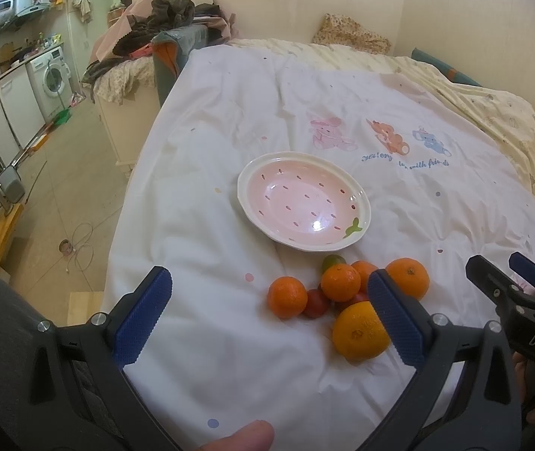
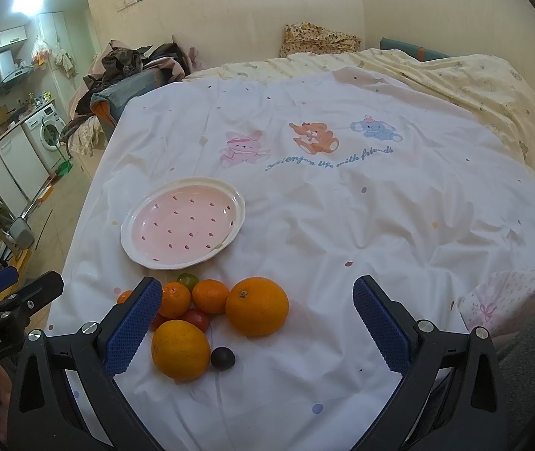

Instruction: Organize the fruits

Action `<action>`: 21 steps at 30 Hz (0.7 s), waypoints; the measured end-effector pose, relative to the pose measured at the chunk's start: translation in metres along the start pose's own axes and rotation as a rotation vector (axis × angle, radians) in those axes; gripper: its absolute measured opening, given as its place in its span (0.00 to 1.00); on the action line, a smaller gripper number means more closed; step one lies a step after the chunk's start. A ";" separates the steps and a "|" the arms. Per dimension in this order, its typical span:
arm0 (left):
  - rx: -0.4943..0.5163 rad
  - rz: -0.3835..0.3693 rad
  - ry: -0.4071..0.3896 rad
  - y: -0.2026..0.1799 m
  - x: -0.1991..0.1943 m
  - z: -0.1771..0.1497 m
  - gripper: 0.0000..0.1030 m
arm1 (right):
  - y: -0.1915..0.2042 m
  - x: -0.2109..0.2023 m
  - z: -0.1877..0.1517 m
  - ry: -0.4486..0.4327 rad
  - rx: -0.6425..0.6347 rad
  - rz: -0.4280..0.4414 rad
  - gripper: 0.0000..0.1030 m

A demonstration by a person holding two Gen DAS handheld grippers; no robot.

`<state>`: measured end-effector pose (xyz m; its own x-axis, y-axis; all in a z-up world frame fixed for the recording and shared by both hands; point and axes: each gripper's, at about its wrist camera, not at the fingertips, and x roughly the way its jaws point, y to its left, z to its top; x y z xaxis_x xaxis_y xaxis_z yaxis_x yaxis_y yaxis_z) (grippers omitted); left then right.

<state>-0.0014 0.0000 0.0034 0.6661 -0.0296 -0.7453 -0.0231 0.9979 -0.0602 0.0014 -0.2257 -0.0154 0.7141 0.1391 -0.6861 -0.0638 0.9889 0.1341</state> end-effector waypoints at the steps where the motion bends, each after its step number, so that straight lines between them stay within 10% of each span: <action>1: 0.000 -0.001 0.001 0.000 0.000 0.000 1.00 | 0.000 0.000 0.000 0.000 0.000 0.000 1.00; 13: -0.003 -0.001 0.006 0.000 0.002 -0.001 1.00 | -0.004 0.002 0.002 0.039 0.027 0.023 1.00; 21: -0.058 0.024 0.029 0.011 0.007 0.002 1.00 | -0.036 0.042 0.047 0.331 0.012 0.111 1.00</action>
<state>0.0045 0.0109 -0.0009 0.6428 -0.0078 -0.7660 -0.0830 0.9933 -0.0798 0.0661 -0.2575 -0.0150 0.4379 0.2574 -0.8614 -0.1186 0.9663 0.2285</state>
